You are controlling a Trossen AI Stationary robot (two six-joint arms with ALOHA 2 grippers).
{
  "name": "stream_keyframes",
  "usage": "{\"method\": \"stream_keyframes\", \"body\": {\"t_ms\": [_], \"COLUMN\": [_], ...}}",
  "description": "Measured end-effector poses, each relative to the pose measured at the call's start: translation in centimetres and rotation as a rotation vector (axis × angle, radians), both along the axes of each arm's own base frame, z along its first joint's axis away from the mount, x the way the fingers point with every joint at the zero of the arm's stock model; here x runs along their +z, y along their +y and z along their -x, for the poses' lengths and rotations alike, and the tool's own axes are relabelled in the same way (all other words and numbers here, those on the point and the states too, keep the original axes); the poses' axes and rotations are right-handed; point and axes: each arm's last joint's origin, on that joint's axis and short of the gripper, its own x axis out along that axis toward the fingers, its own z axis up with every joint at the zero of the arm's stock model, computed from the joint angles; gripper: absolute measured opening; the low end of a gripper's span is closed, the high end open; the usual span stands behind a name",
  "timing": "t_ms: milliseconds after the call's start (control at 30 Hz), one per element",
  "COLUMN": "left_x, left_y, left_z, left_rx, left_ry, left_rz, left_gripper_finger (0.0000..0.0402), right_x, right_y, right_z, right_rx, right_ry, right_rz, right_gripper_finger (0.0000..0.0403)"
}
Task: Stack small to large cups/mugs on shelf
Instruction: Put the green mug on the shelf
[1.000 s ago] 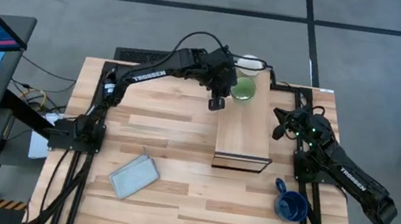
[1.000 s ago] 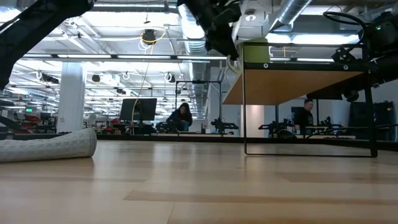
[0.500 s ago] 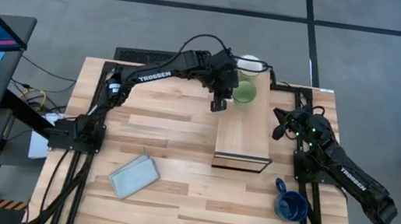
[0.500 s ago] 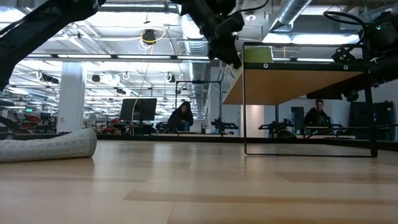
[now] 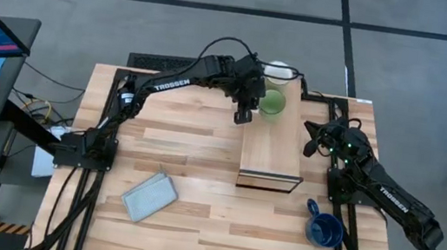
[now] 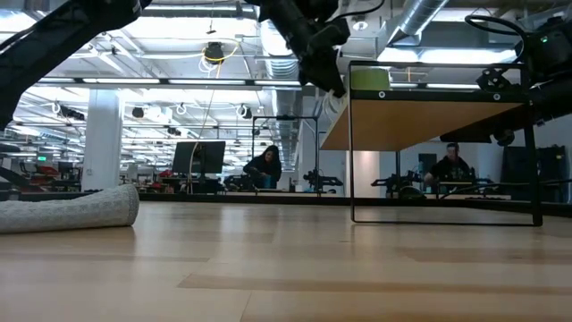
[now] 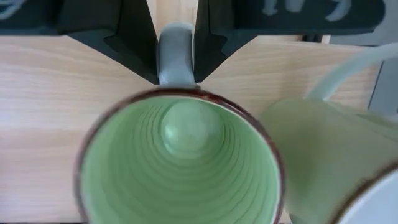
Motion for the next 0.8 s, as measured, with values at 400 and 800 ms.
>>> {"method": "stream_keyframes", "body": {"t_ms": [400,800], "left_x": [0.30,0.40], "left_y": [0.12,0.18], "left_z": [-0.32,-0.42], "left_rx": [-0.004,-0.002], "left_ry": [-0.043,-0.055], "left_rz": [-0.022,-0.036], "left_gripper_finger": [0.0069,0.0072], "right_x": [0.00,0.00], "right_y": [0.00,0.00], "right_z": [0.00,0.00], "right_rx": [0.000,0.000], "right_ry": [0.000,0.000], "right_rz": [0.000,0.000], "right_gripper_finger": [0.0060,0.0060]}}
